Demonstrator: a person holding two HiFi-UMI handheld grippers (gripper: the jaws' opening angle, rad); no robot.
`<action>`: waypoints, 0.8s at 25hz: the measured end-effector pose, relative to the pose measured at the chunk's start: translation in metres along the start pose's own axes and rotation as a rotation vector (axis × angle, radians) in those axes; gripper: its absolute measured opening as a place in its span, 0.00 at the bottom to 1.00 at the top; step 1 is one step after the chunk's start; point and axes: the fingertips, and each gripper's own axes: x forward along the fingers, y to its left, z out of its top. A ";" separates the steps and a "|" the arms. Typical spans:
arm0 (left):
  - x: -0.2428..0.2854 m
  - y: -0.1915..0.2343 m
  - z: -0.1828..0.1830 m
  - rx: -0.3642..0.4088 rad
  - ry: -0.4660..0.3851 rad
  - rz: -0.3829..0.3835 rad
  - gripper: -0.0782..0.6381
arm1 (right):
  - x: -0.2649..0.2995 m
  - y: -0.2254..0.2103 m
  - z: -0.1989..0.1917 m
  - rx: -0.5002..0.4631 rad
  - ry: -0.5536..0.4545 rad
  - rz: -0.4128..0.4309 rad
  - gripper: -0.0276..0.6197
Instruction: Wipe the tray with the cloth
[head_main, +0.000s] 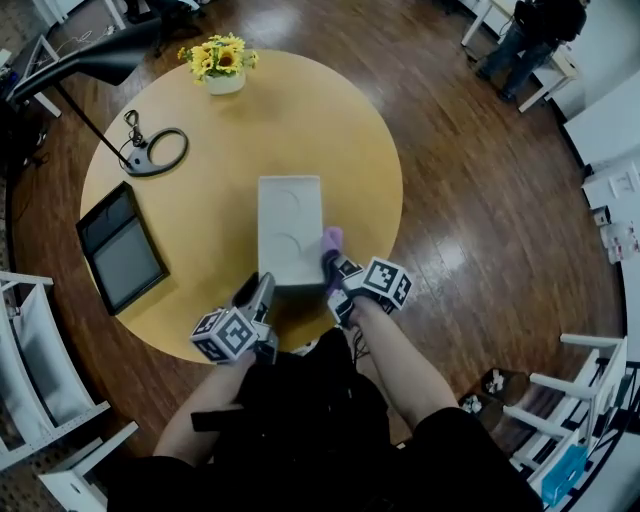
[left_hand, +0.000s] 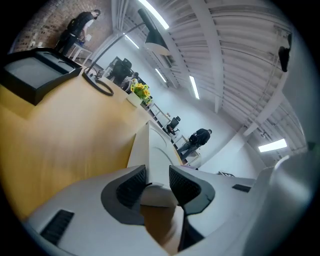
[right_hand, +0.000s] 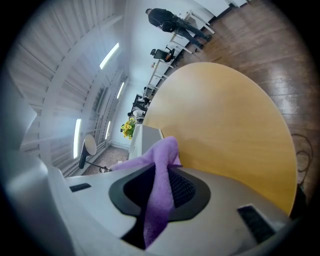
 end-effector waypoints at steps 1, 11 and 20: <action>0.001 -0.001 -0.001 -0.007 -0.010 0.008 0.29 | 0.002 0.001 0.004 -0.007 0.012 0.001 0.15; -0.001 0.009 -0.003 -0.036 -0.022 0.061 0.29 | -0.018 -0.001 -0.029 0.028 0.229 0.060 0.15; 0.006 -0.003 0.011 0.139 -0.002 0.064 0.30 | -0.020 0.071 0.033 -0.116 0.402 0.238 0.16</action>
